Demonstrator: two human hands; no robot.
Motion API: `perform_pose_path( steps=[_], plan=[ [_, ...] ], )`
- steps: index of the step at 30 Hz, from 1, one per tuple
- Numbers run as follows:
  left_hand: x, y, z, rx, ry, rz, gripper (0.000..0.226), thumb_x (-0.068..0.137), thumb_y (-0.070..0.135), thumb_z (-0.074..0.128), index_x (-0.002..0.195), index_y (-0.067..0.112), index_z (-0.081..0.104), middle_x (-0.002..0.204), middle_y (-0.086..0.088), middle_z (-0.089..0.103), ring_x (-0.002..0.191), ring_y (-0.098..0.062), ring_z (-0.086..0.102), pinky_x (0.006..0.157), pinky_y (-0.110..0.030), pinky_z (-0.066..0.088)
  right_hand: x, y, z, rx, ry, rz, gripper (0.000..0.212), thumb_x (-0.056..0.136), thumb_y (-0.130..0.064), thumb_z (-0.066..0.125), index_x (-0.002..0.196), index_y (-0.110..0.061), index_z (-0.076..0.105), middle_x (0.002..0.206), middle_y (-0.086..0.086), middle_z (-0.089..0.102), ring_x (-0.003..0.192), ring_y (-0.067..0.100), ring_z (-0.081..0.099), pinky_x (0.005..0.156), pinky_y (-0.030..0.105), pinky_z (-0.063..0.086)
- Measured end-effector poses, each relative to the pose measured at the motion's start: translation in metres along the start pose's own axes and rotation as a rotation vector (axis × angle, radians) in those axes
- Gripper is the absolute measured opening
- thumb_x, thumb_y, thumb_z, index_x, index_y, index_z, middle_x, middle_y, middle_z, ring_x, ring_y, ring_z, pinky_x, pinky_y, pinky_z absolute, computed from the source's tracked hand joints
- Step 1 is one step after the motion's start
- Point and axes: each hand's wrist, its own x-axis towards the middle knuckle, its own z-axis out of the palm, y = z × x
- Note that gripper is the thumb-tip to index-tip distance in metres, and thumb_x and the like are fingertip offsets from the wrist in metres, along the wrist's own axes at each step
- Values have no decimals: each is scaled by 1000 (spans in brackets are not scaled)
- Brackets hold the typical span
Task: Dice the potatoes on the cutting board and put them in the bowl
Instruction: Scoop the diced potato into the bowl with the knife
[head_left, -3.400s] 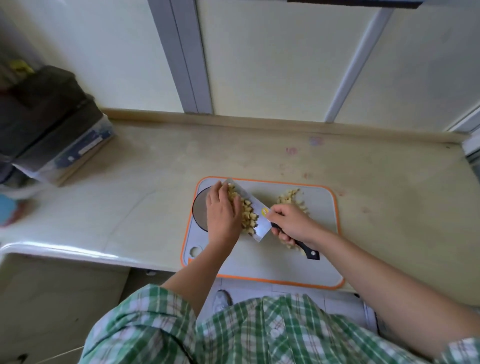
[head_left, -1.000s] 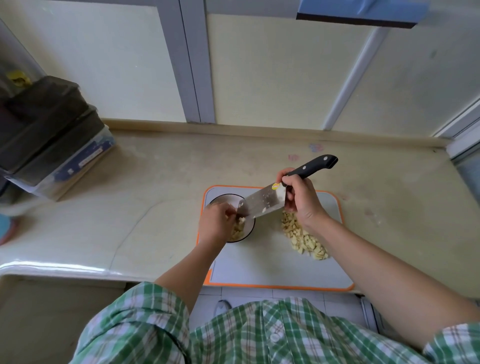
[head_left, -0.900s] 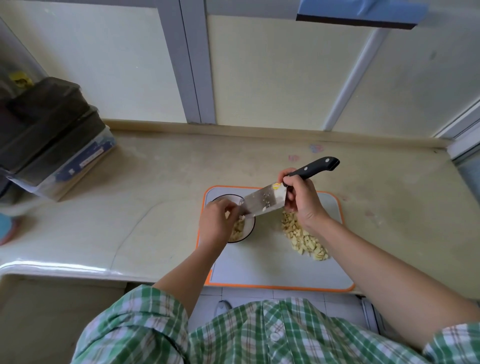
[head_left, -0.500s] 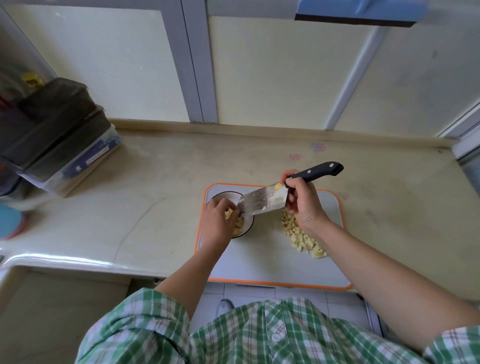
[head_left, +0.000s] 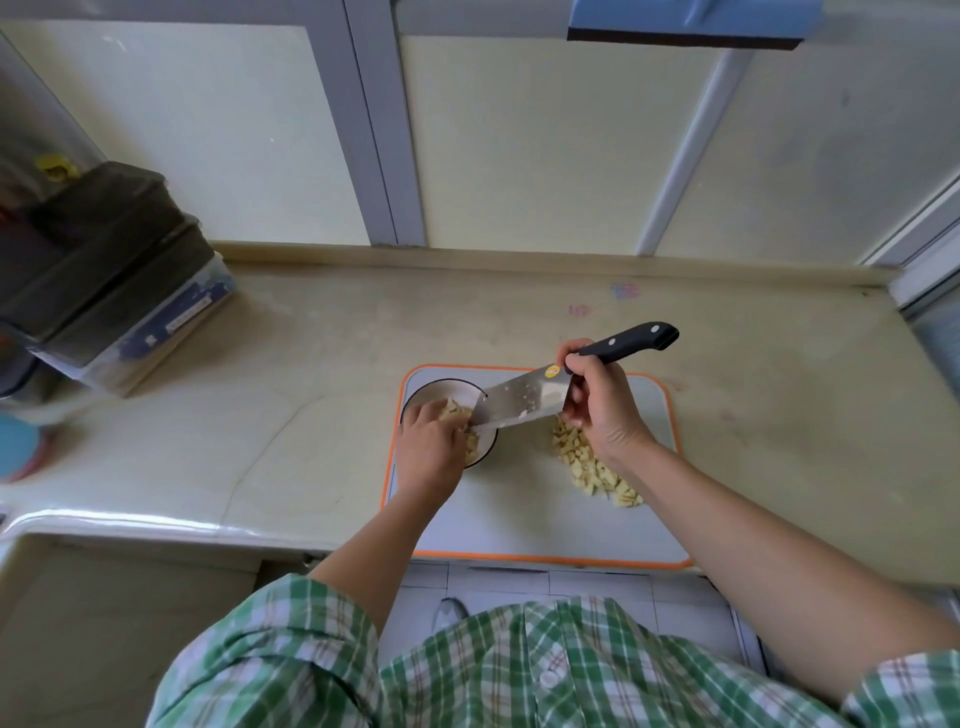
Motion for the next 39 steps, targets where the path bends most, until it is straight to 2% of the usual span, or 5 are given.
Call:
perform_pose_path(
  steps=[11, 17, 23, 30, 39],
  plan=[
    [12, 41, -3, -352, 344, -90, 30, 91, 4, 45, 110, 12, 67, 111, -8, 61, 110, -28, 47, 91, -32, 37, -15, -34, -46, 82, -289, -3, 16, 92, -15, 39, 97, -6, 52, 95, 30, 60, 75, 28, 61, 51, 27, 47],
    [9, 86, 19, -375, 268, 157, 29, 88, 3, 46, 105, 14, 66, 104, -3, 59, 103, -23, 51, 83, -33, 42, -21, -1, -107, -209, -119, -2, 2, 99, -9, 48, 99, -8, 46, 87, 22, 62, 74, 17, 64, 64, 25, 50],
    [6, 101, 61, -314, 81, 257, 27, 90, 4, 48, 112, 10, 63, 112, -9, 57, 107, -27, 51, 89, -34, 40, -53, 54, -164, -372, 105, 78, 36, 99, 7, 37, 117, -16, 16, 77, 12, 52, 57, 21, 53, 60, 29, 49],
    [-3, 90, 107, -238, -47, 213, 38, 94, 8, 48, 132, 5, 52, 141, -17, 44, 128, -34, 39, 107, -40, 30, -83, 104, -201, -397, 405, 218, 10, 101, -1, 34, 98, -6, 43, 70, 5, 47, 48, 6, 46, 59, 27, 41],
    [-10, 86, 130, -323, -149, 241, 52, 95, 12, 41, 147, 15, 36, 158, -14, 19, 146, -34, 15, 118, -41, 18, -76, 114, -173, -636, 181, 337, 15, 103, -14, 33, 93, -19, 43, 58, 13, 56, 44, 17, 50, 52, 30, 44]
  ],
)
